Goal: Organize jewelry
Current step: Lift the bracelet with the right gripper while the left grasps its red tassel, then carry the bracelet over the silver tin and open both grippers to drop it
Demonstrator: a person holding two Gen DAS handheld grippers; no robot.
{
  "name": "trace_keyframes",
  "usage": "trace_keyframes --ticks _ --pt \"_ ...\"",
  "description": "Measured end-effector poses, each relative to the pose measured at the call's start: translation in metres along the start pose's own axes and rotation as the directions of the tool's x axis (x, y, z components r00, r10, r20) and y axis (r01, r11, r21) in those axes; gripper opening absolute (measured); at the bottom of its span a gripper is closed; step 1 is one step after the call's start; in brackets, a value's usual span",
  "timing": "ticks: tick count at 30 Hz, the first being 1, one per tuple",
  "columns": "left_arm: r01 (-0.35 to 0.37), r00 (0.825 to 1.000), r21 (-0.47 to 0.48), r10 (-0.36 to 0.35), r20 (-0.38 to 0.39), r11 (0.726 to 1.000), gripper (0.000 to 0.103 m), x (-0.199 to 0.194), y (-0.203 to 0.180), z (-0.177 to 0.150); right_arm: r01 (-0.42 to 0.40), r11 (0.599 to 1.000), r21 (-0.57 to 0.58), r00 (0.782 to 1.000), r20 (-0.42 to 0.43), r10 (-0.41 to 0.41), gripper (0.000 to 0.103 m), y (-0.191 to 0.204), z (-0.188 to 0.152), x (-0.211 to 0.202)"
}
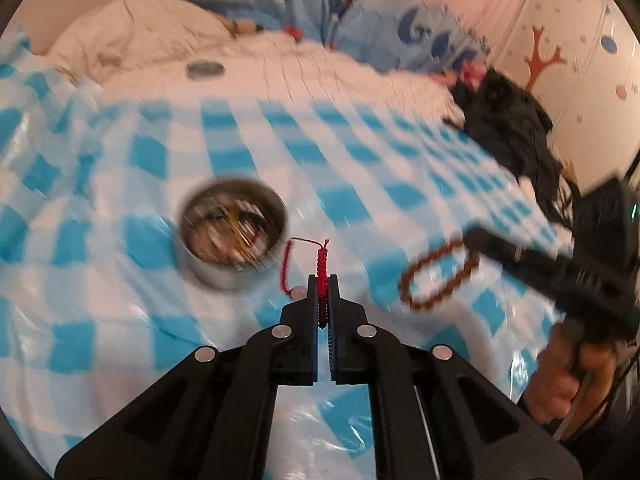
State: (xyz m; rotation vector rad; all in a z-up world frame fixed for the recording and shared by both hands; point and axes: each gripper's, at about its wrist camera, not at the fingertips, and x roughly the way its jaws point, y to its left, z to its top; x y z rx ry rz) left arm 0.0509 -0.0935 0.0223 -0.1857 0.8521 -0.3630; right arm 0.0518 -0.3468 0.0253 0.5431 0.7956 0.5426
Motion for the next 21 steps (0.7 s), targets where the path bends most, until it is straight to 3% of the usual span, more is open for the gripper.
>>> trace_keyframes --ticks 5,9,11,12,13,16,18,21 --pt "-0.008 0.999 -0.049 0.01 0.046 0.999 0.003 0.006 0.023 0.034 -0.03 0.999 0.018 0.999 -0.024 0.031 0.012 0.006 -0.002 0.015" --pt "-0.068 0.998 -0.095 0.068 -0.001 0.993 0.004 0.044 0.041 0.052 -0.052 0.999 0.008 0.998 -0.032 0.052 0.012 0.017 0.001 0.026" --pt "-0.076 0.995 -0.137 0.067 -0.068 0.988 0.018 0.062 0.054 0.05 -0.064 0.998 0.007 0.997 -0.036 0.064 0.012 0.021 0.003 0.031" --pt "-0.091 0.993 -0.172 0.076 -0.092 0.981 0.032 0.068 0.062 0.05 -0.072 0.997 0.006 0.997 -0.04 0.073 0.012 0.025 0.006 0.037" --pt "-0.086 0.994 -0.201 0.069 -0.089 0.976 0.044 0.067 0.067 0.05 -0.08 0.997 0.005 0.996 -0.042 0.08 0.012 0.027 0.008 0.04" --pt "-0.062 0.998 -0.251 0.059 -0.022 0.966 0.063 0.05 0.079 0.057 -0.104 0.995 -0.009 0.993 -0.059 0.103 0.012 0.038 0.016 0.056" --pt "-0.08 0.996 -0.293 0.089 0.019 0.953 0.07 0.036 0.09 0.058 -0.118 0.993 -0.015 0.99 -0.075 0.116 0.012 0.045 0.022 0.067" --pt "-0.075 0.992 -0.368 0.106 0.066 0.927 0.072 0.016 0.108 0.058 -0.16 0.987 -0.01 0.984 -0.083 0.159 0.012 0.059 0.033 0.085"
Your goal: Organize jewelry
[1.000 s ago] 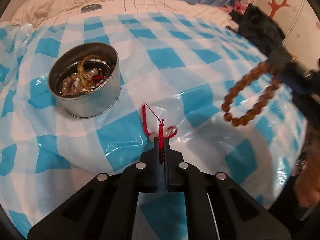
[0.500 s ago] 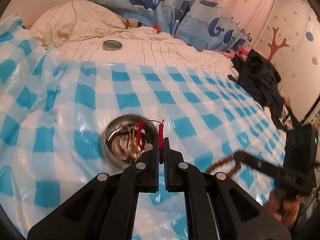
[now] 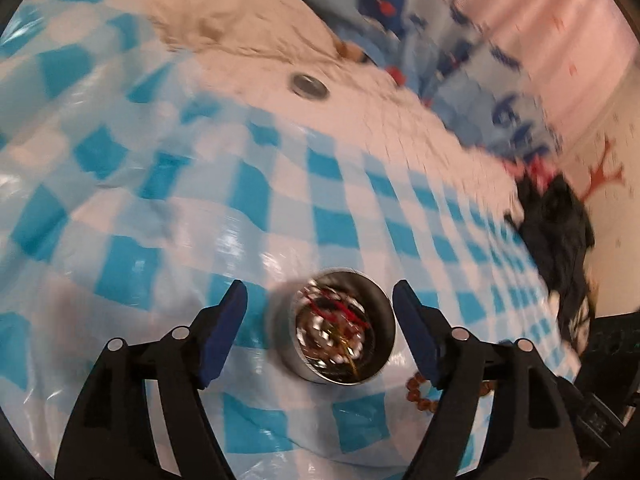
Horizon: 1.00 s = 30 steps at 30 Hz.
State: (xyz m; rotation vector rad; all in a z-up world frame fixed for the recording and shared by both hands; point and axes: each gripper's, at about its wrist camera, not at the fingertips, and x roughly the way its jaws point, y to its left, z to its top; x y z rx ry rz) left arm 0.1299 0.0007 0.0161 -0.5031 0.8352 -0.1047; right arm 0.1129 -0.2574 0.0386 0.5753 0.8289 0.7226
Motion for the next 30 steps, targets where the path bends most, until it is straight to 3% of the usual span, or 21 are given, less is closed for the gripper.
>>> trace_keyframes --ticks 2,5,8,10,13,17,20,24,27,30 --pt "-0.012 1.0 -0.019 0.012 0.024 1.0 0.074 -0.012 0.009 0.002 -0.029 1.0 -0.007 1.0 -0.01 0.029 0.012 0.007 0.005 0.012" --pt "-0.035 0.998 -0.031 0.037 0.045 0.999 0.078 -0.025 0.02 0.003 -0.004 1.0 -0.022 1.0 -0.013 0.003 0.013 0.007 0.012 0.033" --pt "-0.043 0.998 -0.027 0.045 0.042 0.999 0.078 -0.032 0.027 0.002 0.154 0.987 -0.052 0.987 -0.028 -0.156 0.039 -0.005 0.015 0.054" --pt "-0.06 0.998 -0.021 0.06 0.036 0.998 0.078 -0.034 0.029 0.0 0.226 0.972 -0.066 0.974 -0.015 -0.228 0.039 -0.012 0.013 0.053" --pt "-0.084 0.996 0.002 0.084 0.029 0.996 0.079 -0.038 0.03 -0.005 0.268 0.96 -0.083 0.963 0.01 -0.268 0.042 -0.015 0.008 0.034" --pt "-0.198 0.979 0.115 0.191 0.064 0.974 0.082 -0.04 0.014 -0.016 0.318 0.941 -0.12 0.948 0.008 -0.319 0.057 -0.015 -0.008 0.012" --pt "-0.25 0.968 0.18 0.238 0.083 0.951 0.083 -0.042 0.004 -0.024 0.323 0.926 -0.195 0.943 -0.019 -0.333 0.058 -0.006 -0.026 0.013" --pt "-0.301 0.952 0.211 0.283 0.113 0.93 0.084 -0.047 -0.001 -0.028 0.246 0.921 -0.302 0.955 -0.086 -0.283 0.058 0.019 -0.043 0.036" --pt "-0.343 0.937 0.235 0.314 0.152 0.91 0.084 -0.053 -0.004 -0.03 0.264 0.881 -0.392 0.94 -0.102 -0.326 0.058 0.036 -0.052 0.061" --pt "-0.377 0.923 0.244 0.338 0.185 0.894 0.085 -0.061 -0.004 -0.03 0.365 0.794 -0.487 0.897 -0.047 -0.441 0.058 0.038 -0.052 0.083"
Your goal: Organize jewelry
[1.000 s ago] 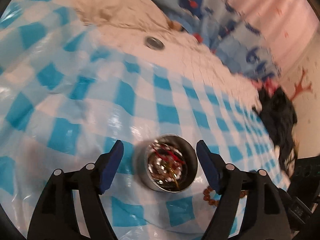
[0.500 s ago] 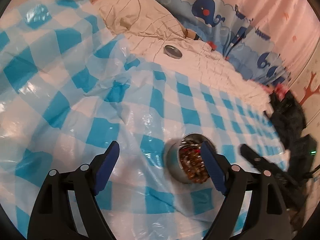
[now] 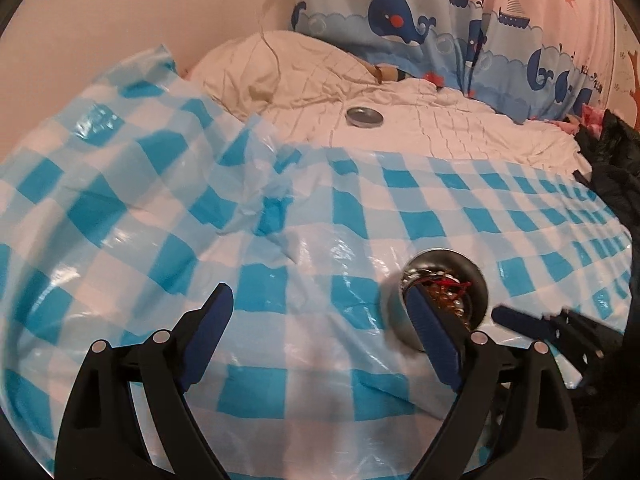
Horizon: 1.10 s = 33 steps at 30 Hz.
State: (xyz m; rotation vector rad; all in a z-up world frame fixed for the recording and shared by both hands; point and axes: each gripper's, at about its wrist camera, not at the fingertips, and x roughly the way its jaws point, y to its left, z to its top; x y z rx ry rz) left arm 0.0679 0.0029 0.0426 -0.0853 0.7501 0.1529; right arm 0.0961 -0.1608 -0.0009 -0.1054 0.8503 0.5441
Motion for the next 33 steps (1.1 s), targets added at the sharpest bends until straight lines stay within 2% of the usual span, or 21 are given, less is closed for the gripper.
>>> trace_keyframes --ticks 7,10,12,16,18,23,24,27,30,33 --pt "-0.028 0.999 0.031 0.027 0.036 0.999 0.089 -0.009 0.0 0.002 0.143 0.986 0.086 0.989 -0.059 -0.138 0.059 -0.041 0.003 0.033" --pt "-0.036 0.998 0.05 0.034 0.049 0.998 0.092 -0.011 -0.004 0.002 0.137 0.987 0.087 0.99 -0.039 -0.134 0.06 -0.043 0.004 0.026" --pt "-0.037 0.998 0.058 0.034 0.057 0.998 0.093 -0.012 -0.008 0.002 0.121 0.989 0.085 0.993 -0.012 -0.12 0.068 -0.039 0.005 0.017" --pt "-0.041 0.997 0.087 0.035 0.065 0.995 0.095 -0.016 -0.015 0.0 0.074 0.994 0.077 0.997 0.029 -0.076 0.072 -0.031 0.004 -0.002" --pt "-0.039 0.998 0.098 0.033 0.059 0.994 0.095 -0.017 -0.019 -0.001 0.063 0.994 0.087 0.997 0.036 -0.066 0.078 -0.031 0.0 -0.011" --pt "0.032 0.999 0.066 -0.034 0.032 0.997 0.095 -0.016 -0.025 -0.002 0.063 0.988 0.139 0.997 0.042 -0.069 0.087 -0.042 -0.014 -0.039" --pt "0.024 1.0 0.052 -0.025 0.012 0.998 0.095 -0.013 -0.027 -0.004 0.064 0.987 0.149 0.996 0.045 -0.071 0.088 -0.044 -0.017 -0.043" --pt "0.019 0.999 0.052 -0.018 -0.027 0.998 0.095 -0.009 -0.035 -0.012 0.055 0.973 0.223 0.997 0.042 -0.066 0.089 -0.059 -0.033 -0.059" --pt "0.058 0.998 0.024 -0.058 -0.003 0.998 0.095 -0.014 -0.042 -0.021 0.04 0.955 0.295 0.997 0.046 -0.056 0.089 -0.073 -0.042 -0.071" --pt "0.104 0.995 0.059 -0.103 -0.01 0.993 0.095 -0.02 -0.058 -0.029 0.057 0.948 0.312 0.995 0.063 -0.081 0.089 -0.079 -0.048 -0.083"
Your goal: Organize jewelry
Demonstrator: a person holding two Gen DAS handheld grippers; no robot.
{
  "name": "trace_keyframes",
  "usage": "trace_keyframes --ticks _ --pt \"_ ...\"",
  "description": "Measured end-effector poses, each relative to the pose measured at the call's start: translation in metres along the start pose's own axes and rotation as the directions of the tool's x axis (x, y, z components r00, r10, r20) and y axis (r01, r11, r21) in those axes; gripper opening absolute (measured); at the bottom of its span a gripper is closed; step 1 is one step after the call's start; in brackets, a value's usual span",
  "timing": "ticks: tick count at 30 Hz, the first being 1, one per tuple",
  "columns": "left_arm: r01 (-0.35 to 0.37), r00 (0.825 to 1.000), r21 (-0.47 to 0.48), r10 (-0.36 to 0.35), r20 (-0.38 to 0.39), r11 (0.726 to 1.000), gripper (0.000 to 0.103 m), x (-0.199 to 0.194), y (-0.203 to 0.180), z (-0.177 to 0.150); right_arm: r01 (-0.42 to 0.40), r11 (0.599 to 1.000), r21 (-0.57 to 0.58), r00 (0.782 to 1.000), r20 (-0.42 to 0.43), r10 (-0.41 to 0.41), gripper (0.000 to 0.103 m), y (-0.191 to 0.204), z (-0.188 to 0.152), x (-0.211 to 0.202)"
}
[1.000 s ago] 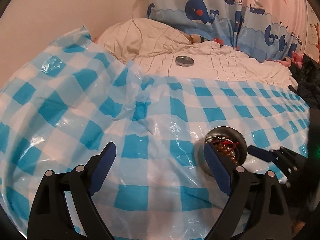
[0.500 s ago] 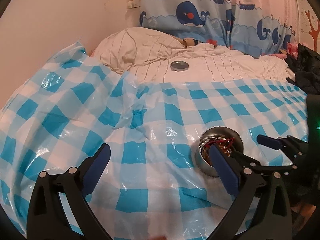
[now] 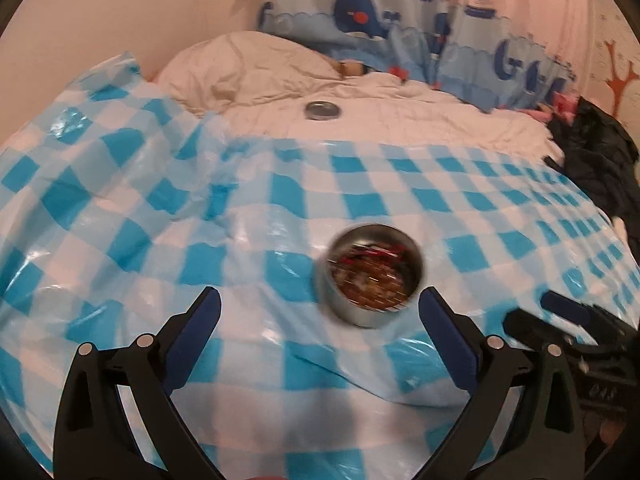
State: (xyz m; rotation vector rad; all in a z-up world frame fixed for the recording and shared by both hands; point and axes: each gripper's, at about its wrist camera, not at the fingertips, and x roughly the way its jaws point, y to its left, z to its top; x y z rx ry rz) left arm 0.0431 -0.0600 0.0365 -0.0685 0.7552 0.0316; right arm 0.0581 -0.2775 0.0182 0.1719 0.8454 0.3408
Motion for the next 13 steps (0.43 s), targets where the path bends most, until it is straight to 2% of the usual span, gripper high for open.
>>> trace_keyframes --ticks 4,6,10,13 --pt "0.016 1.0 0.069 -0.016 0.003 0.998 0.095 -0.004 -0.023 -0.005 0.046 0.999 -0.004 0.999 0.013 -0.046 0.091 -0.007 -0.006 -0.006" --pt "0.039 0.999 0.078 -0.038 -0.026 0.996 0.095 0.001 -0.027 -0.005 0.059 0.998 0.029 0.998 0.01 -0.06 0.092 -0.014 -0.011 -0.008" --pt "0.013 0.999 0.086 -0.009 -0.053 0.996 0.095 0.009 -0.03 -0.006 0.075 0.995 0.062 0.997 -0.003 -0.075 0.094 -0.02 -0.018 -0.004" --pt "0.053 0.997 0.076 -0.048 -0.062 0.996 0.095 0.011 -0.027 -0.004 0.08 0.996 0.048 0.997 -0.019 -0.079 0.095 -0.019 -0.019 0.002"
